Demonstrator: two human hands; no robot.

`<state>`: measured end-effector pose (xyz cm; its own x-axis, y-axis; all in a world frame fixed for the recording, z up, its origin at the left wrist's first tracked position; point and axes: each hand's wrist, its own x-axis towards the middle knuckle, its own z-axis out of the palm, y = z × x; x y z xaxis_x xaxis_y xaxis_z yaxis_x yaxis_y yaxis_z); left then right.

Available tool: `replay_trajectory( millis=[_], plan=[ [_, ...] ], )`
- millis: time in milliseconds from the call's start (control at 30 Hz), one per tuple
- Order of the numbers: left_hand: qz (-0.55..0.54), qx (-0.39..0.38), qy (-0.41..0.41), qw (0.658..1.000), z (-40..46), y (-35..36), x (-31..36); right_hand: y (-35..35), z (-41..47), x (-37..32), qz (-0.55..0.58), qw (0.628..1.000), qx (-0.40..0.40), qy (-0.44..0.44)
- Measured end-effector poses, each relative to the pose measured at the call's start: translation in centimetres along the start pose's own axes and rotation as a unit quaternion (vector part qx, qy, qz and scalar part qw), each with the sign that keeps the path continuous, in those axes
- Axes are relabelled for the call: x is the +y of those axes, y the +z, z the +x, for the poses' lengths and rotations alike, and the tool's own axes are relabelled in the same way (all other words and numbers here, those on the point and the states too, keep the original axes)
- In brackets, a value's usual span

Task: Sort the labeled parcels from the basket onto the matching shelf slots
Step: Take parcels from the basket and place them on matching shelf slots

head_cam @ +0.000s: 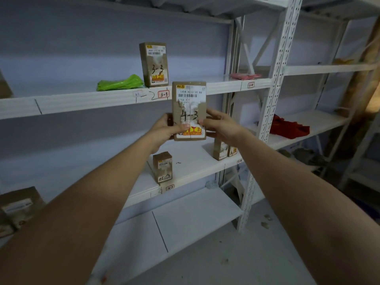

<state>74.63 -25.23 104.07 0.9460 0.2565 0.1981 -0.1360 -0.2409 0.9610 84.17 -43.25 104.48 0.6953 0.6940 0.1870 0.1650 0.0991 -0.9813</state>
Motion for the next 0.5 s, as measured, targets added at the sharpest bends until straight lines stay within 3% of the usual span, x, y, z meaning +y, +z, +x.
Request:
replay_trajectory(
  millis=[500],
  plan=[
    [-0.037,0.018,-0.141,0.989,9.8,2.9,-18.2,-4.8,10.4,16.6,0.036,0.986,-0.024,0.163]
  ],
)
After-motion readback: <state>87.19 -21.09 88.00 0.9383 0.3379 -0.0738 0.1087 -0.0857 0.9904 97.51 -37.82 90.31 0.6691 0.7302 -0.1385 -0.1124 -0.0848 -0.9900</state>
